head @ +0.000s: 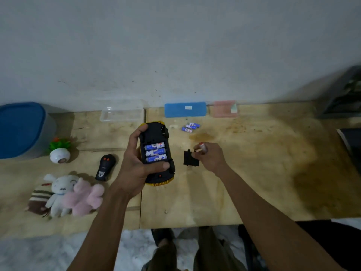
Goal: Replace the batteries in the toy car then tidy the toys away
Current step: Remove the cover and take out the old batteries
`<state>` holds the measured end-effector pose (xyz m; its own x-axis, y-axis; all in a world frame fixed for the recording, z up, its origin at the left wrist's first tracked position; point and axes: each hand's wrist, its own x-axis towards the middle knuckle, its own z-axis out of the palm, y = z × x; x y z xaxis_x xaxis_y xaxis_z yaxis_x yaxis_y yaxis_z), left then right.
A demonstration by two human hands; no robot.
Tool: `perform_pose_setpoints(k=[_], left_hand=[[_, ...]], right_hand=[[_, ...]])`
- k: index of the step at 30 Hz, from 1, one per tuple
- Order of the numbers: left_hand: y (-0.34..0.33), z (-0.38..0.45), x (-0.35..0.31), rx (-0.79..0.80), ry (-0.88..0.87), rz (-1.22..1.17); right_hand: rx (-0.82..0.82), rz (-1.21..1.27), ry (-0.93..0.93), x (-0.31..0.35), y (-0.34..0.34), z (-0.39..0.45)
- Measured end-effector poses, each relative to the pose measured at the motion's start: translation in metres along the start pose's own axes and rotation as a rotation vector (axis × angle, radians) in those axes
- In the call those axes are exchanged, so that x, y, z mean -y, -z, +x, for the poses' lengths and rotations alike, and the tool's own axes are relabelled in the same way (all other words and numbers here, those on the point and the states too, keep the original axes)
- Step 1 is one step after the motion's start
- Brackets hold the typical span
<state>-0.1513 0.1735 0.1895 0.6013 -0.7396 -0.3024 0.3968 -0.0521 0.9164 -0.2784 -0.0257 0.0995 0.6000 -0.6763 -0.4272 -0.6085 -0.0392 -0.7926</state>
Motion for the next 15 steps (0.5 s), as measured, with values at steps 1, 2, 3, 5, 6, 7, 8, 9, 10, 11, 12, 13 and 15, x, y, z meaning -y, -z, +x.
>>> perform_pose_setpoints(k=[1,2,3,5,6,7,8,9,10,11,12,13,15], left_hand=[[0.001,0.001,0.005,-0.002,0.014,0.000],[0.002,0.002,0.010,-0.004,0.028,0.002],[0.003,0.003,0.015,-0.008,0.042,0.003],[0.005,0.005,0.026,-0.007,0.065,-0.012],[0.007,0.005,0.031,0.000,0.072,-0.025],[0.007,0.005,0.035,0.011,0.079,-0.033],[0.008,0.005,0.038,0.020,0.084,-0.035],[0.007,0.005,0.040,0.022,0.086,-0.035],[0.006,0.005,0.042,0.015,0.090,-0.034],[0.005,0.006,0.042,0.006,0.093,-0.033],[0.003,0.007,0.042,-0.001,0.096,-0.031],[0.002,0.008,0.042,-0.001,0.097,-0.026],[-0.001,0.009,0.041,0.004,0.098,-0.013]], right_hand=[[0.019,-0.038,-0.013,-0.011,-0.009,0.005],[0.034,-0.062,-0.021,-0.020,-0.017,0.011],[0.038,-0.086,-0.034,-0.028,-0.023,0.017],[0.028,-0.142,-0.038,-0.042,-0.034,0.028],[0.024,-0.177,-0.038,-0.048,-0.037,0.032],[0.021,-0.209,-0.043,-0.052,-0.039,0.035],[0.010,-0.231,-0.050,-0.056,-0.040,0.036],[-0.005,-0.247,-0.065,-0.056,-0.040,0.036],[-0.015,-0.255,-0.075,-0.057,-0.039,0.036],[-0.012,-0.250,-0.085,-0.056,-0.038,0.035],[0.006,-0.250,-0.089,-0.057,-0.037,0.036],[0.036,-0.256,-0.093,-0.057,-0.035,0.035],[0.069,-0.255,-0.118,-0.060,-0.032,0.036]])
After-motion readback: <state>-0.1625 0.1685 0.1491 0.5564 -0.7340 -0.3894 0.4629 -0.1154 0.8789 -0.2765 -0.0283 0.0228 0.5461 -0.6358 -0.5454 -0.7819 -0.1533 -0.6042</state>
